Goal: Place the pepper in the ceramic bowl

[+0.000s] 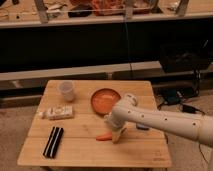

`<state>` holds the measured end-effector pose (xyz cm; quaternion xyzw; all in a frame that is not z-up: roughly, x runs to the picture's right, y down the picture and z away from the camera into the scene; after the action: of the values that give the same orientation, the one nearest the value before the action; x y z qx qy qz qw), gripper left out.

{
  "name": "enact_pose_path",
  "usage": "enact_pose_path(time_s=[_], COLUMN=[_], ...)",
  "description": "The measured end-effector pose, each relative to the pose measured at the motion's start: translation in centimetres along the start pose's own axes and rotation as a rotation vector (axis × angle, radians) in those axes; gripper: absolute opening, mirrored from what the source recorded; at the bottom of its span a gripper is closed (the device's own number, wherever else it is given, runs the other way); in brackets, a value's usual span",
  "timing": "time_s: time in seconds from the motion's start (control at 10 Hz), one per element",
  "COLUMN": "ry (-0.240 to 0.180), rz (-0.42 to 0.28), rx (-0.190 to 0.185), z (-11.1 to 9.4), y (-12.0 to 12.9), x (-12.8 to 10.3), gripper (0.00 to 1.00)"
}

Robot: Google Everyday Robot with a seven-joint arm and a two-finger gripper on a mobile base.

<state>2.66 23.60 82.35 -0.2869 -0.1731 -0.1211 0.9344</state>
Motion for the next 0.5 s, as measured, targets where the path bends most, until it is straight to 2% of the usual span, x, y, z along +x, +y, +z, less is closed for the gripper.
enact_pose_path(time_s=[0.1, 0.3, 0.5], ry=[0.0, 0.0, -0.001], rz=[0.0, 0.0, 0.003], rx=[0.001, 0.003, 0.008], z=[0.07, 0.14, 0.19], y=[-0.07, -0.13, -0.3], x=[-0.05, -0.07, -0.08], gripper=[0.65, 0.55, 0.33])
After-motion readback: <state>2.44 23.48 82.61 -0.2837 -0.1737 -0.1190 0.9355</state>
